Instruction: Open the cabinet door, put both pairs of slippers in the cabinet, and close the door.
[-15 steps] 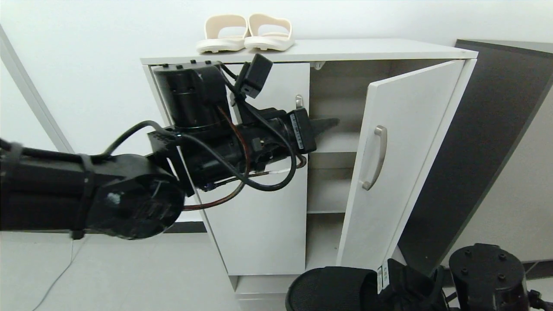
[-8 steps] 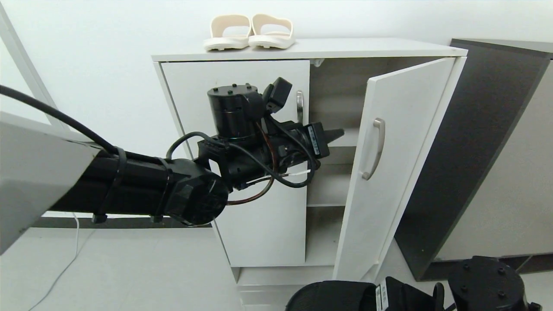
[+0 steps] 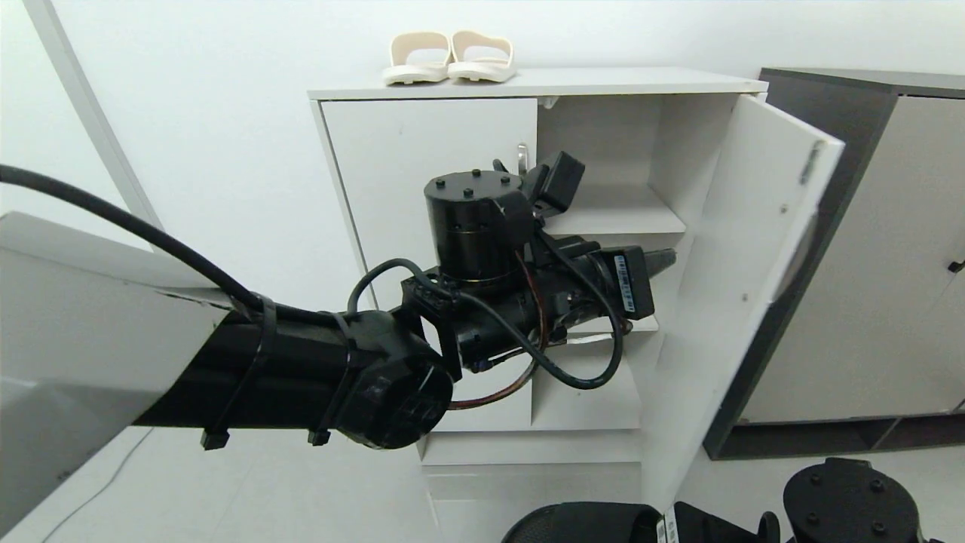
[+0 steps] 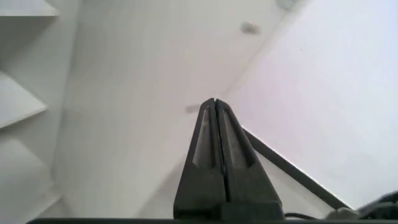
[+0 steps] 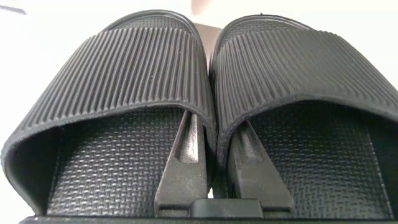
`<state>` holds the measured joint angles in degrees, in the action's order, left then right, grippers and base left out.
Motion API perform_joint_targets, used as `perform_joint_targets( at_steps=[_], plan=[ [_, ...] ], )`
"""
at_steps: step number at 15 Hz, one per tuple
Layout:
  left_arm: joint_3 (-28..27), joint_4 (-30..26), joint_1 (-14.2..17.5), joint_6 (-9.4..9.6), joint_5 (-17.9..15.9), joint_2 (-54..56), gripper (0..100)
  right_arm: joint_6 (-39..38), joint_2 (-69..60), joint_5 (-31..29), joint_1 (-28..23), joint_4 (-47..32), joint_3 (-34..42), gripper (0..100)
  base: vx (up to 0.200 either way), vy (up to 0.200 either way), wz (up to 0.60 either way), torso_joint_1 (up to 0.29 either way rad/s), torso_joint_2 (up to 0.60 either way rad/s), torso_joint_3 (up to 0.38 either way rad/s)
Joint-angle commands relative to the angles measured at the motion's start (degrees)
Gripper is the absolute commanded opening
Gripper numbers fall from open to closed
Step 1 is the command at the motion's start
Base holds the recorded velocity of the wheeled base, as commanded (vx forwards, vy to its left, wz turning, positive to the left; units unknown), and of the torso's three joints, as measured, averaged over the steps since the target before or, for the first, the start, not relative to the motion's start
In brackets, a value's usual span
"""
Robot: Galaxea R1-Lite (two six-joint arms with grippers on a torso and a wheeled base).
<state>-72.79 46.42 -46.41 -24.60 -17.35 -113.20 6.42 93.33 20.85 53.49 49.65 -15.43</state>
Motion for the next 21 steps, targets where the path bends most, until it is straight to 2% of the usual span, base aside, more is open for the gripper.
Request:
perform_joint_targets(
  at_steps=[1,4,5,6,7,8,9,10,11,12,13,15,16,17,18,19,21],
  plan=[
    [0.28,0.42,1.32,-0.01,1.88,0.0,0,-0.01,0.1,-0.02,-0.05,0.01,-0.12,0,0.0,0.0,0.0,0.0,0.0,0.0],
    [3.0,1.04,4.93,0.69,10.84,8.17,0,-2.12,0.18,-1.69,-1.9,0.53,-3.9,0,0.0,0.0,0.0,0.0,0.0,0.0],
    [4.24,0.34,6.42,0.69,11.02,11.34,0,-3.44,0.27,-3.8,-3.31,0.36,-5.13,0,0.0,0.0,0.0,0.0,0.0,0.0],
    [7.75,-4.67,10.9,2.01,11.37,20.3,0,-6.07,1.94,-10.56,-5.59,0.18,-7.77,0,0.0,0.0,0.0,0.0,0.0,0.0],
    [11.18,-10.47,13.89,5.35,13.13,26.72,0,-8.01,3.79,-14.61,-6.65,0.36,-8.56,0,0.0,0.0,0.0,0.0,0.0,0.0],
    [15.13,-14.69,15.82,7.9,15.15,32.25,0,-9.68,5.28,-17.95,-7.09,0.53,-9.44,0,0.0,0.0,0.0,0.0,0.0,0.0],
    [21.11,-19.0,17.76,9.66,18.31,39.9,0,-12.75,6.95,-23.92,-7.35,0.53,-11.9,0,0.0,0.0,0.0,0.0,0.0,0.0],
    [26.38,-21.9,18.81,10.54,22.71,46.05,0,-14.42,8.97,-29.99,-7.35,0.27,-14.8,0,0.0,0.0,0.0,0.0,0.0,0.0],
    [31.92,-24.54,18.9,14.14,28.69,51.77,0,-15.13,11.61,-36.14,-7.53,0.53,-18.05,0,0.0,0.0,0.0,0.0,0.0,0.0],
    [37.81,-25.77,19.52,20.29,35.01,58.09,0,-15.21,14.51,-40.62,-8.93,0.27,-22.18,0,0.0,0.0,0.0,0.0,0.0,0.0],
    [42.82,-25.94,24.61,24.25,37.83,63.46,0,-15.21,16.97,-43.61,-9.99,0.18,-25.0,0,0.0,0.0,0.0,0.0,0.0,0.0],
    [48.36,-26.12,37.88,24.34,38.18,72.07,0,-15.39,20.58,-49.06,-12.01,0.53,-27.55,0,0.0,0.0,0.0,0.0,0.0,0.0],
    [50.99,-26.82,44.83,23.9,38.18,76.38,0,-15.39,21.28,-49.67,-12.62,0.53,-27.72,0,0.0,0.0,0.0,0.0,0.0,0.0],
    [54.16,-28.05,50.89,23.81,38.18,81.47,0,-15.39,21.54,-49.76,-12.97,0.53,-27.72,0,0.0,0.0,0.0,0.0,0.0,0.0],
    [56.79,-29.99,54.93,23.9,37.91,86.13,0,-15.39,21.63,-49.76,-12.97,0.62,-27.72,0,0.0,0.0,0.0,0.0,0.0,0.0],
    [58.99,-32.54,56.17,23.9,37.83,91.05,0,-15.39,21.54,-49.76,-12.97,0.62,-27.55,0,0.0,0.0,0.0,0.0,0.0,0.0],
    [65.41,-39.48,55.99,24.42,36.42,100.99,0,-15.48,21.37,-49.94,-12.97,0.71,-27.28,0,0.0,0.0,0.0,0.0,0.0,0.0]
  ],
)
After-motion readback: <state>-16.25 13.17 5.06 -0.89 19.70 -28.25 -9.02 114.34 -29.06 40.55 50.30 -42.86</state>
